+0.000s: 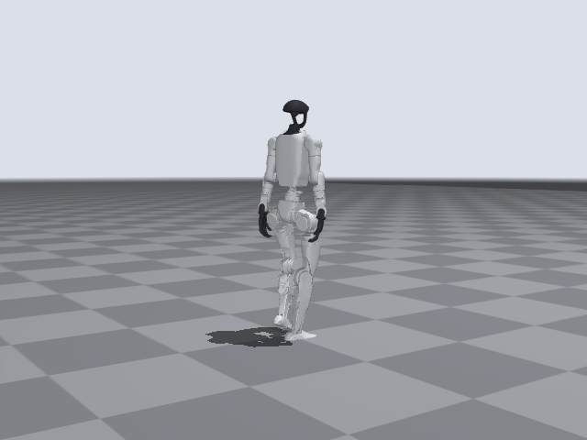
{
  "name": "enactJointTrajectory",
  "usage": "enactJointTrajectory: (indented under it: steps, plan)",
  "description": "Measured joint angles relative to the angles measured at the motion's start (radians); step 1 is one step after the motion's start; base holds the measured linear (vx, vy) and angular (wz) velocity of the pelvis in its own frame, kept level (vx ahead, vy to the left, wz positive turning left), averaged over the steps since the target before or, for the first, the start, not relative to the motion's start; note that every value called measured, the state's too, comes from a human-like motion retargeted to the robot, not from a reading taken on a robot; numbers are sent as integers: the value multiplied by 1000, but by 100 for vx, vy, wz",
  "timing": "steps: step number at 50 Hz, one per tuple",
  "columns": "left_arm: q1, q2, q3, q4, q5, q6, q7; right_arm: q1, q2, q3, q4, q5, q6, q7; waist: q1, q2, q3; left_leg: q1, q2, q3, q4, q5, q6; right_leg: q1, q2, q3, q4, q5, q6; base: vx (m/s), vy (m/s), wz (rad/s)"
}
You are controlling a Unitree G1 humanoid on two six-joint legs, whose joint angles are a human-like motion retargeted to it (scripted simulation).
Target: In place motions
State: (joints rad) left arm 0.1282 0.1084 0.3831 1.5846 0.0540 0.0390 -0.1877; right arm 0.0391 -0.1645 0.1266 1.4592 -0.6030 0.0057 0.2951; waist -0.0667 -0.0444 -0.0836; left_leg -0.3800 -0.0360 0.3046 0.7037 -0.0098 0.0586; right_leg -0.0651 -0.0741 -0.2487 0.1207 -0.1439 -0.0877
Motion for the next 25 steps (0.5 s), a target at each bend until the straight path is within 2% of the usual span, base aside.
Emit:
enactJointTrajectory:
  steps: [2,3,4,5,6,7,8,10,12,13,15,18,22,25]
  plan:
    - [0,6,0,-5,2,2,5,17,1,-2,16,-9,5,5,-14,35,-5,169,-28,-30,-281,-127,1,1,32,-9,44,-32,-3,18,-8,11]
    - [-2,9,-3,-10,3,3,8,22,-1,-8,27,-12,7,8,-39,57,-11,247,-10,-3,-387,-234,6,-5,48,-29,78,-52,-5,17,-9,75]
    - [-2,9,-6,-14,1,3,8,29,-5,-12,39,-16,13,10,-76,89,-32,287,19,44,-470,-256,19,-28,65,-60,115,-52,-2,19,-9,124]
    - [1,7,-10,-18,-1,3,7,38,-10,-15,51,-21,19,10,-119,126,-61,308,54,100,-541,-234,35,-58,82,-95,154,-41,5,-2,-8,123]
    - [-33,12,-8,-12,-6,8,-1,28,-7,-21,56,-18,38,9,-151,148,-52,256,56,-68,-533,-202,6,-107,78,-136,222,36,21,-25,-9,68]
    - [-71,18,-8,-7,-10,13,-4,15,-3,-30,59,-5,50,5,-153,158,-32,220,60,-167,-525,-178,-11,-163,70,-142,310,121,48,-53,-9,-73]
    - [-121,26,-15,-5,-12,17,4,-2,2,-48,57,25,51,-2,-96,142,13,215,67,-129,-515,-171,-1,-233,55,-76,437,222,99,-57,-8,-107]
    - [-189,43,-65,-41,-34,9,29,-26,-5,-78,45,100,4,1,-99,137,95,263,83,-105,-560,-159,2,-368,58,-6,652,373,159,-49,-6,-8]
    - [-205,57,-126,-95,-42,-2,28,-9,-13,-80,13,120,-22,32,-107,161,99,249,102,-125,-569,-149,0,-536,66,-3,892,319,119,-14,0,20]
    - [-215,69,-141,-108,-38,1,15,-2,-13,-76,-1,96,-5,40,-111,173,84,225,109,-118,-565,-146,3,-622,52,-21,1006,291,87,-6,2,-13]
    - [-236,91,-104,-114,-4,13,1,-7,-9,-49,-12,40,23,40,-196,203,73,172,117,-161,-551,-140,7,-785,18,-69,1199,225,22,-8,2,21]
    - [-245,81,-108,-121,3,7,41,-7,-22,-48,28,58,1,6,-207,238,64,143,143,-185,-541,-131,11,-940,36,-75,1365,158,9,-1,-1,22]
    - [-249,74,-125,-132,-28,-5,25,6,-24,-42,39,28,18,29,-215,251,64,128,163,-179,-534,-131,14,-985,49,-94,1414,119,0,4,-4,-6]
    - [-234,67,-121,-128,-2,-6,17,14,-27,-41,63,36,18,9,-198,235,39,139,155,-152,-551,-131,10,-919,55,-69,1347,107,7,9,-4,-26]
